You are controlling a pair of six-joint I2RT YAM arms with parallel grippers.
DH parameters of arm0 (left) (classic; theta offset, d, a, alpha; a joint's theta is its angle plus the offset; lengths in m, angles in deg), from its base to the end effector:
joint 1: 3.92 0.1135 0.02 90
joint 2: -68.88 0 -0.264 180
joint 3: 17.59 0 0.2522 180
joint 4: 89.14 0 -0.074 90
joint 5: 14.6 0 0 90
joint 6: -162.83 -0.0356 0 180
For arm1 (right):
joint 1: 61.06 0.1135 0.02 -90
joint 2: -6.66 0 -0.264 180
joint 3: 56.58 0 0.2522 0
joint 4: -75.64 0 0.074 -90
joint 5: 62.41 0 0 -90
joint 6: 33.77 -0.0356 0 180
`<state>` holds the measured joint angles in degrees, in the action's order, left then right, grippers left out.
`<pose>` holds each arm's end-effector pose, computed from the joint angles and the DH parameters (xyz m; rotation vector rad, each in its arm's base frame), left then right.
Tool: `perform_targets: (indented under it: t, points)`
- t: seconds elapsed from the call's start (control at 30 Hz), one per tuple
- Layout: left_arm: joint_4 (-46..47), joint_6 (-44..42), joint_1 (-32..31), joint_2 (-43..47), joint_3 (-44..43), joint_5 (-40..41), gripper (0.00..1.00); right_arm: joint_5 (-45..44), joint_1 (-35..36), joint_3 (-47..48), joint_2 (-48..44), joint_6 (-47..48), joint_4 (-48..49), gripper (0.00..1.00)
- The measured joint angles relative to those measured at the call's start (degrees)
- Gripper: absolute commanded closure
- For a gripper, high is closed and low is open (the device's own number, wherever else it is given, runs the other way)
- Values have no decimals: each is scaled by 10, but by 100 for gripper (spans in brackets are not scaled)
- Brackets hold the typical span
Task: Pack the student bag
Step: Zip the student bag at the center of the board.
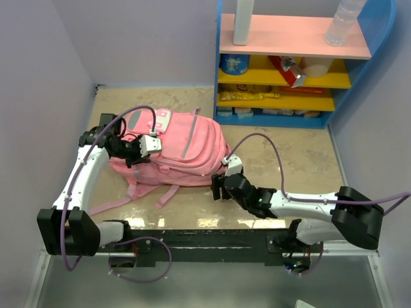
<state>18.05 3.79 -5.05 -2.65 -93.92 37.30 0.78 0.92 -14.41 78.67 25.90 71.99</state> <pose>0.2254 -0.0264 0.2904 1.5293 1.8937 -0.4321 0.1295 0.2091 0.1807 -0.3144 2.0970 0.4680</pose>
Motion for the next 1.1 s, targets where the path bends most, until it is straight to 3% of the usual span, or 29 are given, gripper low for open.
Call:
perform_targets:
  t: [0.2,0.33,0.57,0.67,0.7,0.8,1.1]
  points:
    - [-2,0,0,0,0,0,100,-26,0,26,40,26,23,41]
    - [-2,0,0,0,0,0,100,-26,0,36,50,37,46,60]
    - [-3,0,0,0,0,1,100,-25,0,56,92,51,62,66]
    - [-3,-1,0,0,0,4,100,-25,0,61,99,55,62,80]
    - [-3,-1,0,0,0,5,100,-25,0,62,100,56,62,91]
    - [-3,-1,0,0,0,7,100,-24,0,63,100,57,62,100]
    - [8,-1,36,2,17,-3,100,16,9,61,46,55,38,100]
